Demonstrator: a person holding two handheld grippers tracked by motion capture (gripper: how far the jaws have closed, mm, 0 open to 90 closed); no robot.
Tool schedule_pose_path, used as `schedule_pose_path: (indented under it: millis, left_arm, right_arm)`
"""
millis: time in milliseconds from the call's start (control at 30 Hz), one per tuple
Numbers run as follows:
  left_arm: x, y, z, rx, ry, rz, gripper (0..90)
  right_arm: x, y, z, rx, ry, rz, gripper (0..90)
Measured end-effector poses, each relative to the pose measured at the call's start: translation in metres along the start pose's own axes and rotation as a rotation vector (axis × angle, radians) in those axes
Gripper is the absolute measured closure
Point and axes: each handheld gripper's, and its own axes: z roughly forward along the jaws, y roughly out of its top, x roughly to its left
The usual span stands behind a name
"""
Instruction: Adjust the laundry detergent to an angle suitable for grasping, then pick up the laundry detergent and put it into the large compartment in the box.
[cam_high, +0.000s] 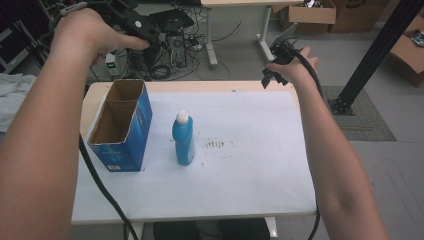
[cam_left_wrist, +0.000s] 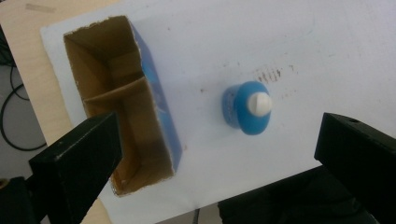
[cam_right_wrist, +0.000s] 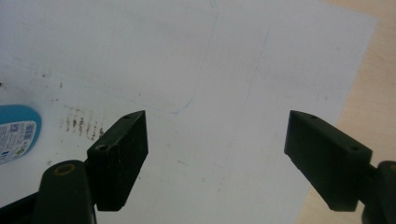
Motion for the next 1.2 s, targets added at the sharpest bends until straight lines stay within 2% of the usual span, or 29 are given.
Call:
schedule_pose_path:
  millis: [233,300,433,733,833,933,1133,1200]
  left_arm:
    - [-0.004,0.001,0.002,0.003,0.004,0.004,1.6]
    - [-0.005,0.000,0.003,0.003,-0.009,0.006,1.3]
    - [-0.007,0.000,0.002,0.000,-0.004,0.008,1.1]
    - [-0.009,0.001,0.001,0.014,0.008,0.014,1.2]
    - [-0.010,0.000,0.001,0.006,0.005,0.011,1.2]
    - [-0.013,0.000,0.002,0.009,0.009,0.012,1.2]
    - [-0.020,0.001,0.006,0.007,0.011,0.015,1.5]
    - [-0.023,0.000,0.008,0.001,0.013,0.015,1.9]
  right_arm:
    - [-0.002,-0.003,0.002,0.001,0.008,0.002,22.0]
    - [-0.003,-0.005,0.002,-0.014,0.001,0.001,21.3]
    - [-0.004,-0.007,0.002,-0.008,0.008,0.011,21.7]
    - [-0.006,-0.008,0.001,-0.019,0.017,0.001,21.6]
    - [-0.006,-0.008,-0.001,-0.030,0.014,0.004,17.2]
    - [-0.006,-0.008,-0.001,-0.032,0.037,0.003,16.7]
    - [-0.005,-0.007,0.003,-0.028,0.045,-0.011,16.5]
    - [-0.004,-0.008,0.003,-0.032,0.044,-0.001,16.5]
